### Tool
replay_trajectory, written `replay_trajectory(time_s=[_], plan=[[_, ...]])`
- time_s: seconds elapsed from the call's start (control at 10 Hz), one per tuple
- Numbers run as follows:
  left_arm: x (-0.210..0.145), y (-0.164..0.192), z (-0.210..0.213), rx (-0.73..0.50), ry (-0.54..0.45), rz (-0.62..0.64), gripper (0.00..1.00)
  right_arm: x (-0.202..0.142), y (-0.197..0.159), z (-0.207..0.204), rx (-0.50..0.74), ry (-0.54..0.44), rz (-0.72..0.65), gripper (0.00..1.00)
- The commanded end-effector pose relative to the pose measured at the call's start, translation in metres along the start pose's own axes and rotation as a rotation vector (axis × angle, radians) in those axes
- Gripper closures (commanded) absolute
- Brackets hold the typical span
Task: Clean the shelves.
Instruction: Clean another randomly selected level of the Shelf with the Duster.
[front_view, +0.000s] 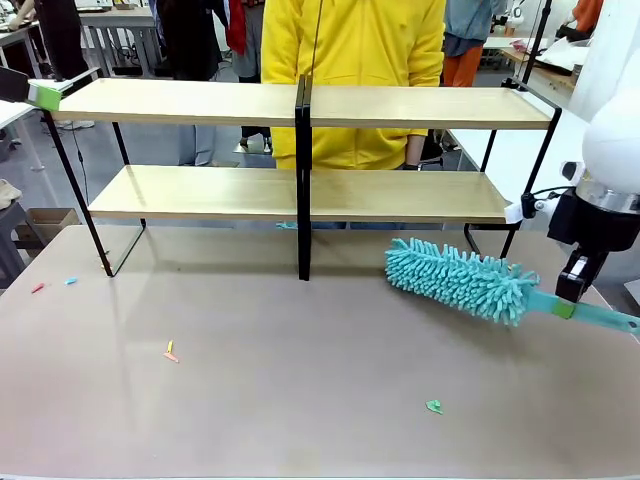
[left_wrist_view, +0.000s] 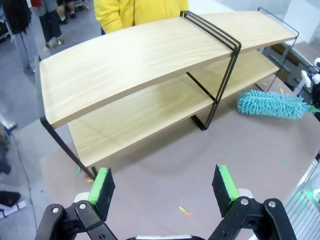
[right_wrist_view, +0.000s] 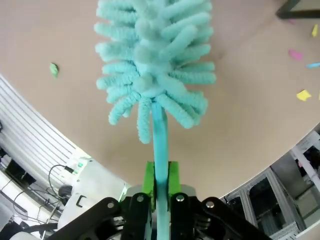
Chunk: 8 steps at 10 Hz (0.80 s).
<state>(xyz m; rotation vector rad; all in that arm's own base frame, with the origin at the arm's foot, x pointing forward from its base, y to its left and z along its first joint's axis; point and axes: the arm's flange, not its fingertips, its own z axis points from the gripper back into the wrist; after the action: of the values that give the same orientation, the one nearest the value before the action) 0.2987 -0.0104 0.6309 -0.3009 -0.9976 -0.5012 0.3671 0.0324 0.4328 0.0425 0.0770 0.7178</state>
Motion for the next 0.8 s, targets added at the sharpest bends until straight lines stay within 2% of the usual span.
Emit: replay_trajectory(time_s=[0.0,0.1,0.2,0.4,0.7], plan=[[0.000,0.000,0.001,0.000,-0.002,-0.001,0.00,-0.001,-0.002,0.000,0.003,-0.002,0.001,0.88],[0.000,0.000,0.001,0.000,-0.002,-0.001,0.00,0.015,-0.012,-0.005,-0.036,-0.004,-0.054,0.88],[0.000,0.000,0.001,0.000,-0.002,-0.001,0.00,0.032,-0.023,-0.012,-0.092,-0.066,-0.135,0.88],[0.000,0.000,0.001,0.000,-0.002,-0.001,0.00,0.054,-0.021,-0.023,-0.088,-0.124,-0.205,0.88],[0.000,0.000,0.001,0.000,-0.002,-0.001,0.00,0.043,-0.001,-0.027,-0.070,0.004,-0.338,0.88]])
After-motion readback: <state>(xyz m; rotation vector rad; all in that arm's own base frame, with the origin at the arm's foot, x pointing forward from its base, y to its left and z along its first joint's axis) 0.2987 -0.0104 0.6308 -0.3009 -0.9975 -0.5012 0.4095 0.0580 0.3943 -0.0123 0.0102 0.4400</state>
